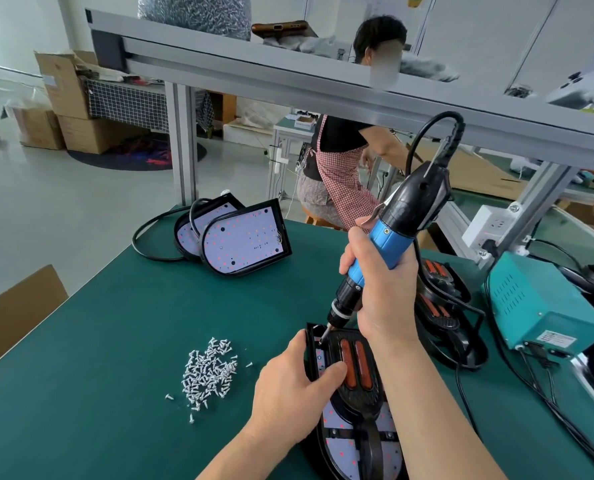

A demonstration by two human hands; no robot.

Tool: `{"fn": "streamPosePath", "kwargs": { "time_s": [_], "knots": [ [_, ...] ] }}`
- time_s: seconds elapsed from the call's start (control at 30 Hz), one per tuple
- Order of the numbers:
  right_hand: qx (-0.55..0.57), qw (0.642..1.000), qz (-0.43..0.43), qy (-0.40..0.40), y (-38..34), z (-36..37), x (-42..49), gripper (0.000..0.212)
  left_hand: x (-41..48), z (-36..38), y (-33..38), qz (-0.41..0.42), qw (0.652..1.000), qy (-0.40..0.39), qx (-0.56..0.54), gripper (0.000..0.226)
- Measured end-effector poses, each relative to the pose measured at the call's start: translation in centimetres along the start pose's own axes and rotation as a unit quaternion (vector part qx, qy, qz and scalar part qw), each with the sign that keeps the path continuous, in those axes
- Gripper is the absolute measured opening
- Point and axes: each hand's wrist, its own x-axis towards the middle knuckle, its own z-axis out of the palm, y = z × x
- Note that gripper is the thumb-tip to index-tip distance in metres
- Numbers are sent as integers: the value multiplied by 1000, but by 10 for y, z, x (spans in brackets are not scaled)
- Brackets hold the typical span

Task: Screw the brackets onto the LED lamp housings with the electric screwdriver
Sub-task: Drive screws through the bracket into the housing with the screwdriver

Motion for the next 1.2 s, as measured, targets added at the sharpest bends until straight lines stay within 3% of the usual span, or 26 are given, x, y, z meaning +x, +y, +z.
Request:
{"fn": "streamPosePath", "kwargs": {
  "time_s": [0.27, 0.4, 0.97, 1.2],
  "knots": [
    [1, 1000, 7, -23, 3, -1, 2, 26, 3, 1, 0, -4, 1000, -2, 8, 37],
    [15, 999, 3, -45, 4, -1, 3, 16, 4, 2, -1, -7, 1000, -6, 12, 36],
    [25, 994, 66, -83, 13, -10, 5, 14, 5, 3, -2, -27, 999, -30, 12, 38],
    [66, 994, 68, -63, -1, -15, 7, 29, 8, 2, 0, -45, 998, -39, 17, 64]
  ]
}}
